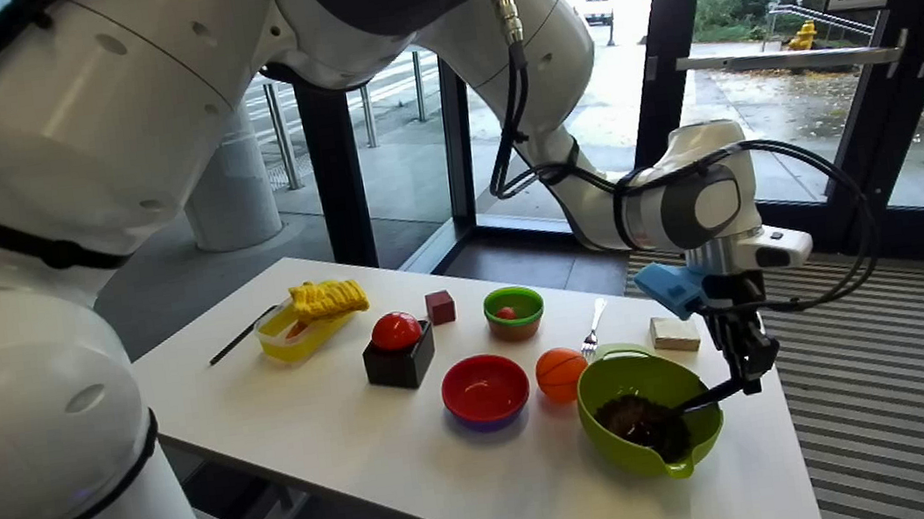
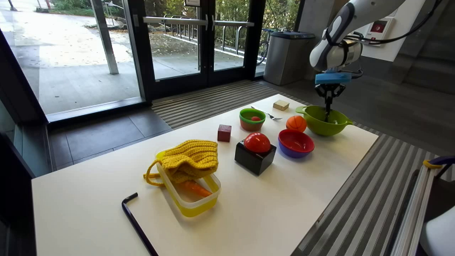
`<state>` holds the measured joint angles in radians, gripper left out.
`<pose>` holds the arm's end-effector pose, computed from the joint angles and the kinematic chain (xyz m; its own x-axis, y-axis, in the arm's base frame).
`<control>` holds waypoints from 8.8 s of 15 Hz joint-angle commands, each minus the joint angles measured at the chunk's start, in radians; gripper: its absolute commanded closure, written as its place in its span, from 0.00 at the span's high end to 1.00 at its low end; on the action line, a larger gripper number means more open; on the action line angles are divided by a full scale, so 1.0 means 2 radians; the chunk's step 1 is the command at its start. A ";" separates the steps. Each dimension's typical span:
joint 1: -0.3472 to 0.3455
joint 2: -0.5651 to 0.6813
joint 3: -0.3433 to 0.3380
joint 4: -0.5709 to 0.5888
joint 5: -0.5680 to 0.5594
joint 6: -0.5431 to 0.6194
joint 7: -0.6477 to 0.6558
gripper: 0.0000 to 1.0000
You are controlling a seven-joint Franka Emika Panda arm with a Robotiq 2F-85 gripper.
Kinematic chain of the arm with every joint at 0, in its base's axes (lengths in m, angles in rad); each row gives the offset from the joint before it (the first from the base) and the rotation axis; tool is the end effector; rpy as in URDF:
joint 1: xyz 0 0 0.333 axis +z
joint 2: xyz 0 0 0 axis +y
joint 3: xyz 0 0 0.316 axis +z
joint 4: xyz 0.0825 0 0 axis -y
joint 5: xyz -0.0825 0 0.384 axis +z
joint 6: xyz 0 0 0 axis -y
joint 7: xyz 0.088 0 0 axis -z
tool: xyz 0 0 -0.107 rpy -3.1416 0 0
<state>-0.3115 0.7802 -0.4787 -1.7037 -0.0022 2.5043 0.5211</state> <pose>0.5059 -0.4591 0.1893 0.4053 -0.8856 0.2269 -0.9038 -0.3509 0.2449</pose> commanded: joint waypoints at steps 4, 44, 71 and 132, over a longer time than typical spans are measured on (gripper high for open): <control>0.029 -0.005 -0.037 -0.026 -0.004 0.088 0.044 0.06; 0.158 -0.043 -0.120 -0.222 0.172 0.394 0.013 0.06; 0.123 -0.041 -0.093 -0.217 0.149 0.263 -0.079 0.06; 0.095 0.045 -0.053 0.088 -0.194 -0.239 0.056 0.01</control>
<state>-0.1032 0.8583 -0.6005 -1.5659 -0.3593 2.0634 0.6189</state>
